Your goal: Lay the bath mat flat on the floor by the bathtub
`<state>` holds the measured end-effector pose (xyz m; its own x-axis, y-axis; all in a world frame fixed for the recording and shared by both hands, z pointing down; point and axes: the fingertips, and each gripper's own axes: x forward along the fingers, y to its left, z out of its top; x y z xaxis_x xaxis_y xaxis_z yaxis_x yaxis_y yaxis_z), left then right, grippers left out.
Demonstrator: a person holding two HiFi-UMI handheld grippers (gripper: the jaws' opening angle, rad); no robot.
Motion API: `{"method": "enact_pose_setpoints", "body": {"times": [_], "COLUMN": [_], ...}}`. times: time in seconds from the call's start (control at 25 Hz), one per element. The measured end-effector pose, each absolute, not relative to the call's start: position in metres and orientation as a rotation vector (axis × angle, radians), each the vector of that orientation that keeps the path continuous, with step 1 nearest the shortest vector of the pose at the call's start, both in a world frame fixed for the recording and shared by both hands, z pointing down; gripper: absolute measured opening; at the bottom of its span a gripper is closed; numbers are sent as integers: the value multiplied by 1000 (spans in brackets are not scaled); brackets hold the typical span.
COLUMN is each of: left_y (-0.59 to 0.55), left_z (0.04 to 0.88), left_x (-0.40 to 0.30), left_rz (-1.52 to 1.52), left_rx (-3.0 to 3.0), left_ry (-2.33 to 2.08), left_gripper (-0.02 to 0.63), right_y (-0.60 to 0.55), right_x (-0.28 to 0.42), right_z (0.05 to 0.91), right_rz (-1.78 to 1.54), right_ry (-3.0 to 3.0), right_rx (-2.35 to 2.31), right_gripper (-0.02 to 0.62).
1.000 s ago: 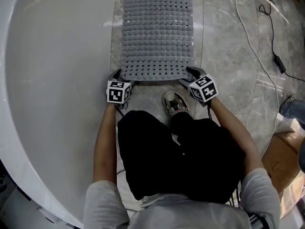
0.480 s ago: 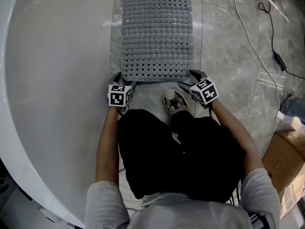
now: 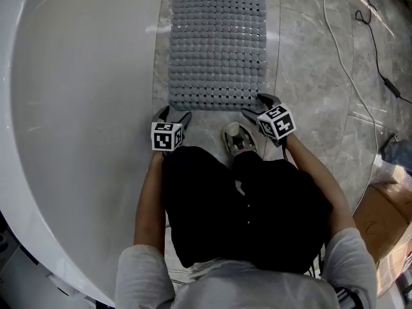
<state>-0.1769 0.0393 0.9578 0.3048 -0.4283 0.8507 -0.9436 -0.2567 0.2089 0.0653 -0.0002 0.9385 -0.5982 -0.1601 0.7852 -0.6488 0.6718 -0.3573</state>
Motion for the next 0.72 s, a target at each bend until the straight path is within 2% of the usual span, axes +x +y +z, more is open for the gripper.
{"method": "enact_pose_setpoints", "body": {"times": [0.2,0.6,0.72], "left_y": [35,0,-5], "left_z": [945,932,936], "left_x": [-171,-163,-153], "left_rz": [743,767,773], "left_rx": [1799,1851,1860], "left_ry": [-1289,-1289,-1248], "left_gripper": [351,350,350], "right_y": [-9,-28,-34], "right_x": [64,56,51], "right_z": [941,930,927], "right_rz": [829,823,792], "right_ry": [-2123,-2139,-2136], "right_rx": [655,702,708], "right_gripper": [334,331,295]}}
